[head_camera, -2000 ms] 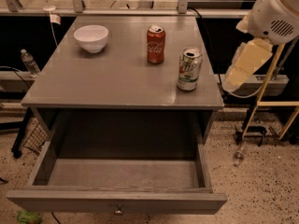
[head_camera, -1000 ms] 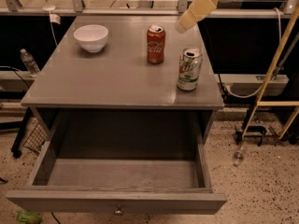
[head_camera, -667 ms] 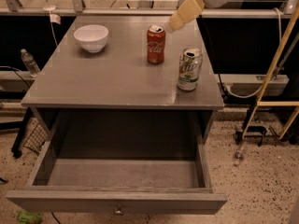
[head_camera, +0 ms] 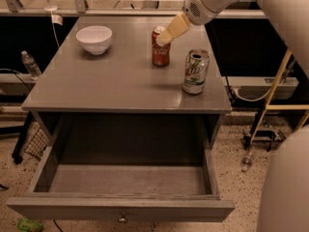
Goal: Place coke can into top drawer
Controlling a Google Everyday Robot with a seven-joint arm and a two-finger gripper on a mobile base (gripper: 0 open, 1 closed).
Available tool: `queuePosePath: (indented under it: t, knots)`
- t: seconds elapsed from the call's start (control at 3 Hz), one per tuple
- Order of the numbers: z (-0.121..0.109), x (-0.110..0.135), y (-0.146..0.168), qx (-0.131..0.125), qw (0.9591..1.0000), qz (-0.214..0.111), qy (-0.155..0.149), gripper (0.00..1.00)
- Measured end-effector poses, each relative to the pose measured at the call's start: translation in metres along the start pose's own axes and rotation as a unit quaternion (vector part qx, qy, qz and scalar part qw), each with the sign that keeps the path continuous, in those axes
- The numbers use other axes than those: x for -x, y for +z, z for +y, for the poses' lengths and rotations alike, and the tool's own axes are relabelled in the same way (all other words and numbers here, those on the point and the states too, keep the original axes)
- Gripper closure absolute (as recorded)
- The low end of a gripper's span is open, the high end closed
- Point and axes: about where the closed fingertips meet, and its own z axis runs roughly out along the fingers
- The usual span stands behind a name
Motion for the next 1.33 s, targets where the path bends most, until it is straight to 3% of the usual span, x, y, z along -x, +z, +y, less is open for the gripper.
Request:
queuePosePath:
  t: [0.67, 1.0, 1.33]
  knots:
    - [0.002, 0.011, 0.056, 0.018, 0.9998, 0.007, 0.000, 0.00]
    - [0.002, 0.014, 0.070, 0.024, 0.9997, 0.010, 0.000, 0.00]
    - [0.005, 0.016, 0.079, 0.030, 0.9995, 0.008, -0.004, 0.18]
